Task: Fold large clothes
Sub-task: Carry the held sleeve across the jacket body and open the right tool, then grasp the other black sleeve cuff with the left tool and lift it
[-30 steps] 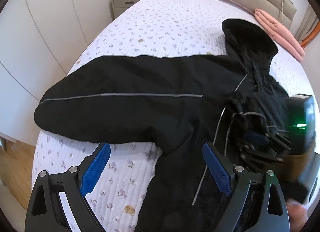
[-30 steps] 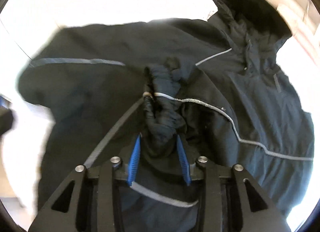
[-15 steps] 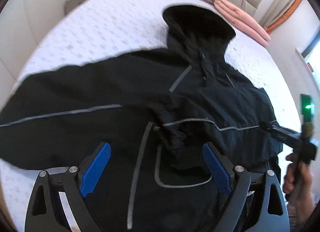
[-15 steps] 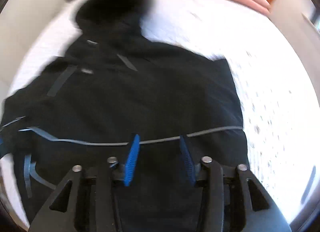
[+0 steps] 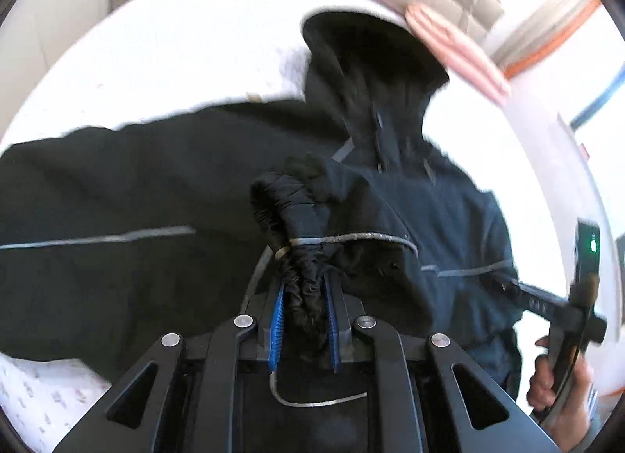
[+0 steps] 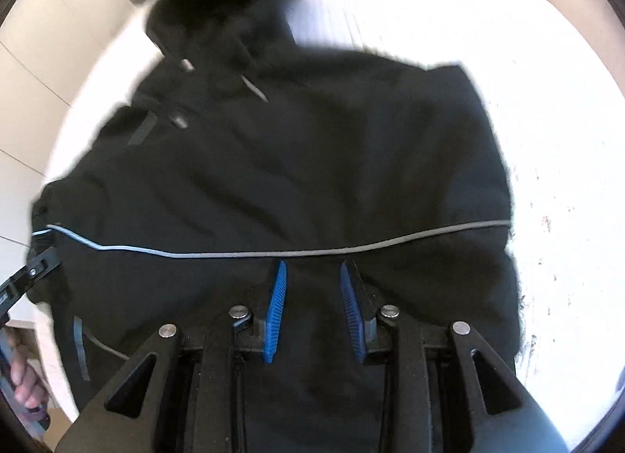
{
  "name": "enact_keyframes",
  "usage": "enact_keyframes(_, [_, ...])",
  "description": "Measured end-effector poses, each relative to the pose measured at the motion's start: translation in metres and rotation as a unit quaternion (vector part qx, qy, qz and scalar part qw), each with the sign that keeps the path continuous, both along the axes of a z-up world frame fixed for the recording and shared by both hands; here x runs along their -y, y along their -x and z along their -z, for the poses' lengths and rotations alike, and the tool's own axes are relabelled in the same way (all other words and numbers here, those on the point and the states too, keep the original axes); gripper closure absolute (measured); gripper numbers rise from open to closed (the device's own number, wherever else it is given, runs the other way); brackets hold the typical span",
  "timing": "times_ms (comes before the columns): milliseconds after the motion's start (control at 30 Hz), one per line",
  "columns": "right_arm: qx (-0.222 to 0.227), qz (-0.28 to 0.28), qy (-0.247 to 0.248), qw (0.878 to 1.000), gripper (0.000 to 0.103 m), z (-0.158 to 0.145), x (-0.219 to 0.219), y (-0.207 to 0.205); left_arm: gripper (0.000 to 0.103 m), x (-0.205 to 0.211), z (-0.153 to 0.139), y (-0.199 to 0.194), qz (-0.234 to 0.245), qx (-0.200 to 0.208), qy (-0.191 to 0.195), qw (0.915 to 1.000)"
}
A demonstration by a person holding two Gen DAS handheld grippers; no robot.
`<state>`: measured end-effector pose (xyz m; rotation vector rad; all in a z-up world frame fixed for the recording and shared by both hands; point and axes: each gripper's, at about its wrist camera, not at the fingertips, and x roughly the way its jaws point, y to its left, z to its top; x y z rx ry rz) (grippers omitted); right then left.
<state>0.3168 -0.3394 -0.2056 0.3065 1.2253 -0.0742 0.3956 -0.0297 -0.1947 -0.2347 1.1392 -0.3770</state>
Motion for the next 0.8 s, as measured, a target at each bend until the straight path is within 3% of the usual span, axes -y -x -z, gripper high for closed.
enact_keyframes(67, [0.018, 0.004, 0.002, 1.0, 0.066, -0.013, 0.002, 0.001, 0.084, -0.018, 0.003, -0.005, -0.02, -0.007, 0.003, 0.9998])
enact_keyframes(133, [0.017, 0.01, 0.008, 1.0, 0.066, -0.009, 0.004, 0.0, 0.083, -0.029, 0.029, -0.016, -0.028, -0.048, -0.004, 0.9984])
enact_keyframes(167, [0.006, 0.01, 0.016, 1.0, 0.066, 0.0, 0.006, -0.003, 0.082, -0.031, 0.044, -0.019, -0.023, -0.071, -0.013, 0.9972])
enact_keyframes(233, [-0.045, 0.008, 0.034, 0.998, 0.066, 0.035, 0.004, -0.002, 0.076, -0.026, 0.058, -0.021, -0.008, -0.078, -0.047, 0.9958])
enact_keyframes(300, [-0.057, -0.002, 0.032, 0.998, 0.066, 0.053, 0.005, -0.002, 0.067, -0.026, 0.051, -0.014, -0.01, -0.068, -0.055, 0.9961])
enact_keyframes(333, [-0.05, -0.005, 0.037, 0.998, 0.066, 0.053, 0.005, -0.003, 0.057, -0.029, 0.044, -0.011, -0.017, -0.061, -0.062, 0.9961])
enact_keyframes(400, [-0.056, -0.008, 0.036, 0.998, 0.066, 0.052, 0.006, -0.006, 0.05, -0.036, 0.028, -0.002, -0.029, -0.039, -0.078, 0.9957])
enact_keyframes(500, [-0.053, 0.004, 0.02, 0.998, 0.066, 0.046, 0.012, -0.01, 0.05, -0.036, -0.005, 0.009, -0.027, 0.007, -0.11, 0.9935])
enact_keyframes(600, [-0.021, 0.009, -0.004, 1.0, 0.066, 0.025, 0.009, -0.002, 0.05, -0.008, -0.032, 0.011, 0.009, 0.041, -0.09, 0.9951])
enact_keyframes(667, [-0.006, 0.012, 0.016, 1.0, 0.066, 0.015, 0.004, 0.002, 0.05, 0.019, -0.036, 0.011, 0.044, 0.05, -0.067, 0.9955])
enact_keyframes(767, [-0.014, 0.021, 0.031, 0.999, 0.066, 0.021, 0.006, 0.014, 0.049, 0.061, -0.008, 0.002, 0.079, 0.022, -0.049, 0.9954])
enact_keyframes(800, [-0.028, 0.024, 0.032, 0.999, 0.066, 0.029, 0.007, 0.014, 0.049, 0.072, 0.013, -0.006, 0.069, -0.004, -0.065, 0.9954])
